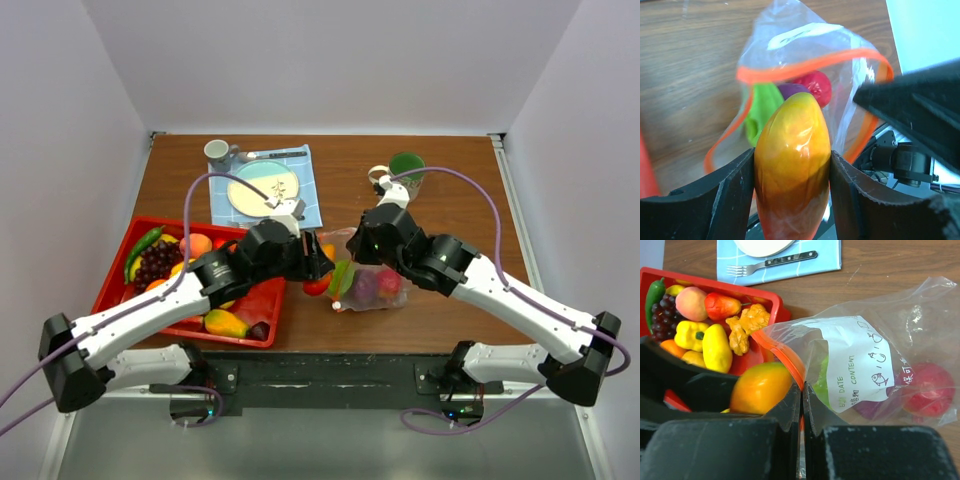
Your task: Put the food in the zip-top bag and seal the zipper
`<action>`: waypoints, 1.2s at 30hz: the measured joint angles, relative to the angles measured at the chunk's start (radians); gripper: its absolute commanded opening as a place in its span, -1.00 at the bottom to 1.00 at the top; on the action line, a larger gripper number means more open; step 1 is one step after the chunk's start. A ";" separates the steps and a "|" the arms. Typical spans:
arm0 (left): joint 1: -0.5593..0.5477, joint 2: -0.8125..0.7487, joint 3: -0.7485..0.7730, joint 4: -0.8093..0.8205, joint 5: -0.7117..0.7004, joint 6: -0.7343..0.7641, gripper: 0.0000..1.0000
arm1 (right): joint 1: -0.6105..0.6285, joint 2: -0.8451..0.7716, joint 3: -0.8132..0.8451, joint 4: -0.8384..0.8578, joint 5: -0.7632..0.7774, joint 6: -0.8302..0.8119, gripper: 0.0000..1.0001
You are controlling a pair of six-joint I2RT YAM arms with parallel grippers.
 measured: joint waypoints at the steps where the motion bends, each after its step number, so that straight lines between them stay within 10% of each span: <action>1: -0.002 0.019 0.007 0.007 0.006 0.001 -0.51 | 0.004 0.000 0.001 0.000 0.002 0.001 -1.00; 10: -0.004 0.116 0.064 0.041 0.040 0.003 -0.25 | 0.027 -0.051 0.005 -0.041 0.006 0.010 -1.00; 20: -0.002 0.217 0.155 0.051 0.047 0.012 0.80 | 0.051 -0.087 0.028 -0.088 0.036 0.023 -1.00; 36: -0.003 -0.101 0.155 -0.062 0.018 0.039 0.32 | 0.027 -0.051 0.111 -0.132 0.114 -0.007 -1.00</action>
